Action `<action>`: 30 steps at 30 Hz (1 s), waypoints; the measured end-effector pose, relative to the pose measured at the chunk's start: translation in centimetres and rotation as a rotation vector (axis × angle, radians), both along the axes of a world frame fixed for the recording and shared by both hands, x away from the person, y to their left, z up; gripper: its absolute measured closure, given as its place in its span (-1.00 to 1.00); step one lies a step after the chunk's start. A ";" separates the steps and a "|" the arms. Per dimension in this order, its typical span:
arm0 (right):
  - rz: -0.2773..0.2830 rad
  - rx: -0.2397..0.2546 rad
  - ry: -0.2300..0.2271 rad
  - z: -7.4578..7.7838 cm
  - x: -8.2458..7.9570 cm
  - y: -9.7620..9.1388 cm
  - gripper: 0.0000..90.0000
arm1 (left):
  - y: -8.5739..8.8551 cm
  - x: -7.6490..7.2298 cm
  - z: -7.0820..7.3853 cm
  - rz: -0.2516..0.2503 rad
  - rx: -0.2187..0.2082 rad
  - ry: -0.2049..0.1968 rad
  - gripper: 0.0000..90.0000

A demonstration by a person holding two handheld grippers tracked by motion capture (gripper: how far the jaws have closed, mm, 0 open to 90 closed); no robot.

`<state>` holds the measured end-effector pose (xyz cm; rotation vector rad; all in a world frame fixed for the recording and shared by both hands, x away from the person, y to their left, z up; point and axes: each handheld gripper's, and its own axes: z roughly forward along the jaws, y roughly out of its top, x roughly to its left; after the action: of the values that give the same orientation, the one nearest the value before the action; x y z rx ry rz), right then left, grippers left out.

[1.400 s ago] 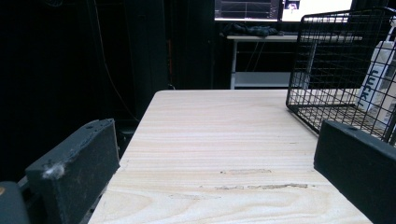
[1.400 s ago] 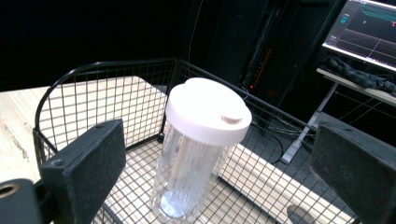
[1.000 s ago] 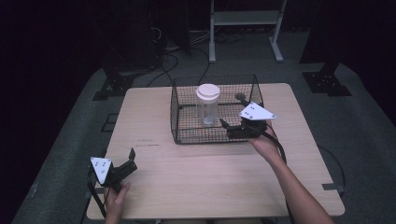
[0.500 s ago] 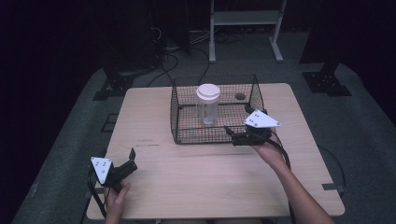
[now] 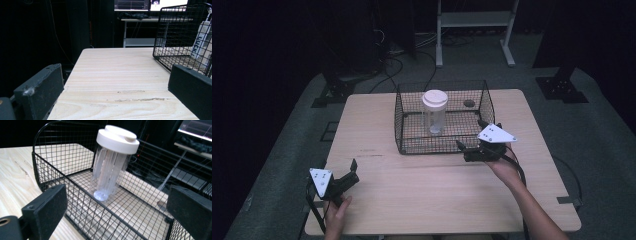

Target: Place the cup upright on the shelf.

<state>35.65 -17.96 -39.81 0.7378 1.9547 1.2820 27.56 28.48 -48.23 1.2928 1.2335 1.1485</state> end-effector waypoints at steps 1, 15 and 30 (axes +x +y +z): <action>-0.003 0.002 -0.004 -0.1 -0.1 -0.1 -0.94 | 0.0 0.0 0.0 0.000 0.000 0.001 -1.00; -0.024 0.006 0.013 -1.4 -1.4 -2.0 -0.94 | 0.0 0.0 0.0 0.001 0.001 0.000 -1.00; -0.046 0.022 0.034 -2.8 -2.6 -3.4 -0.94 | 0.0 0.0 0.0 0.002 0.003 -0.001 -1.00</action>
<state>33.07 -21.41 -42.65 0.8159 1.9415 1.2732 27.56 28.44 -48.23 1.2934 1.2331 1.1520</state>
